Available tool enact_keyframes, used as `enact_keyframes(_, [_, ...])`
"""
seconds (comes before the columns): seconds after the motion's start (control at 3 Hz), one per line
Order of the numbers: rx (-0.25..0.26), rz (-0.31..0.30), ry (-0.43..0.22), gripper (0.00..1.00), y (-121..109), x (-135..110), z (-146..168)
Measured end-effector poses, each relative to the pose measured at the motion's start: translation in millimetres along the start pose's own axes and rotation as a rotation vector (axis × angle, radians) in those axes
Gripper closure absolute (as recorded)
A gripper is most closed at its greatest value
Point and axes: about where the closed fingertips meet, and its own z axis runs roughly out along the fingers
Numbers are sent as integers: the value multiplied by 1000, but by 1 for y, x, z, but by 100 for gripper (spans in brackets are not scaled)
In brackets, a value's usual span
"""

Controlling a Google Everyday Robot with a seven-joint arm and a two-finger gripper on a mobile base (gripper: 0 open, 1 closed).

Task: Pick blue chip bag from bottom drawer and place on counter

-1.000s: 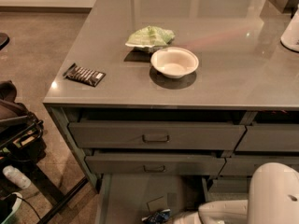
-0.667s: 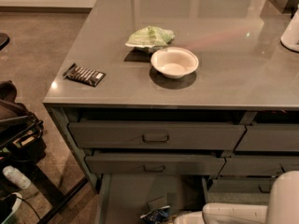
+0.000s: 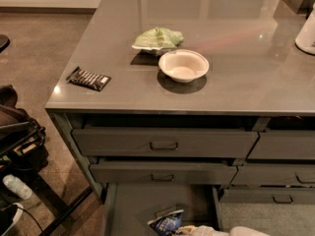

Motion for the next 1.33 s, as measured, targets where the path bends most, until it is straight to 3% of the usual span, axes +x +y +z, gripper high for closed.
enact_keyframes(0.33, [113, -67, -14, 100, 32, -40, -53])
enact_keyframes(0.67, [144, -157, -23, 100, 40, -73, -69])
enact_keyframes(1.0, [166, -172, -14, 100, 30, -76, -71])
enact_keyframes(1.33, [228, -279, -23, 100, 8, -120, -85])
